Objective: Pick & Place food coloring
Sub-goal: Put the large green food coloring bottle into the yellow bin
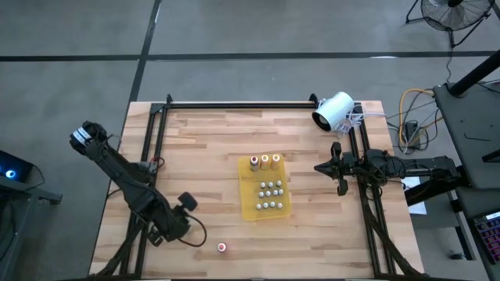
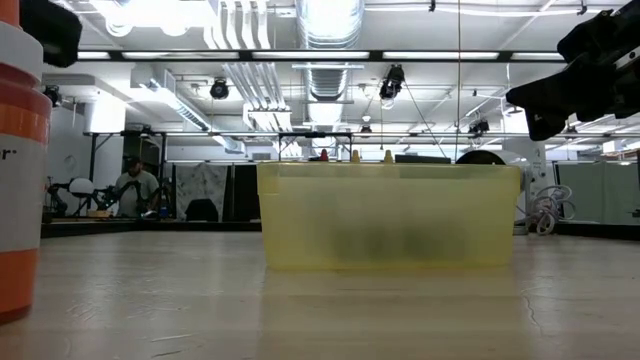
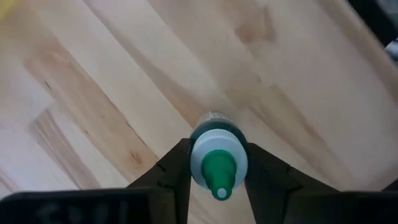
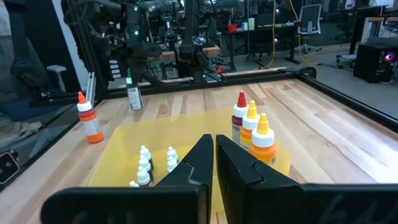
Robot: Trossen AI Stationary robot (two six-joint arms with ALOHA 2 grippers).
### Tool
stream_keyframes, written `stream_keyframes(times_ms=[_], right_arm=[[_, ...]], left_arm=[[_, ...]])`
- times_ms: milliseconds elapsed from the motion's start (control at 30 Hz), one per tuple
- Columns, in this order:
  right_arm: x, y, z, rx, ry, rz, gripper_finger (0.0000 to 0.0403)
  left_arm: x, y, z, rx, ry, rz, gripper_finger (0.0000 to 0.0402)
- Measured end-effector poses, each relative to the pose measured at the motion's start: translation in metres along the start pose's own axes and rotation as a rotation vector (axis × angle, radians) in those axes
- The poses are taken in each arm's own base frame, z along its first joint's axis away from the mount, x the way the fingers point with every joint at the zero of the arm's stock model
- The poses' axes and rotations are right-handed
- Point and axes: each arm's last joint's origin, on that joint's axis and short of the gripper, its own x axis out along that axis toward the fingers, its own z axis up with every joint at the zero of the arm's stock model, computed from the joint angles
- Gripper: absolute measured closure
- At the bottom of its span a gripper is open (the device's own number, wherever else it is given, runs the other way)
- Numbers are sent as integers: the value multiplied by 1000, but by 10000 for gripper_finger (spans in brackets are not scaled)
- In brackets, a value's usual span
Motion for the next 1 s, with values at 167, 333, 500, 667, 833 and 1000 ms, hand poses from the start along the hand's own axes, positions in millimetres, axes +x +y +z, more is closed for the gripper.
stream_keyframes(times_ms=[167, 333, 500, 667, 833, 1000], right_arm=[[0, 0, 0, 0, 0, 0, 390], [0, 0, 0, 0, 0, 0, 390], [0, 0, 0, 0, 0, 0, 390], [0, 0, 0, 0, 0, 0, 390], [0, 0, 0, 0, 1, 0, 390], [0, 0, 0, 0, 1, 0, 390]], left_arm=[[-16, 11, 14, -7, -55, 0, 305], [-35, 32, 25, -5, -104, 38, 305], [-49, 63, 35, -81, -144, 96, 305], [-59, 96, 48, -148, -162, 155, 305], [-64, 130, 65, -199, -171, 205, 305], [-65, 169, 77, -269, -165, 250, 305]])
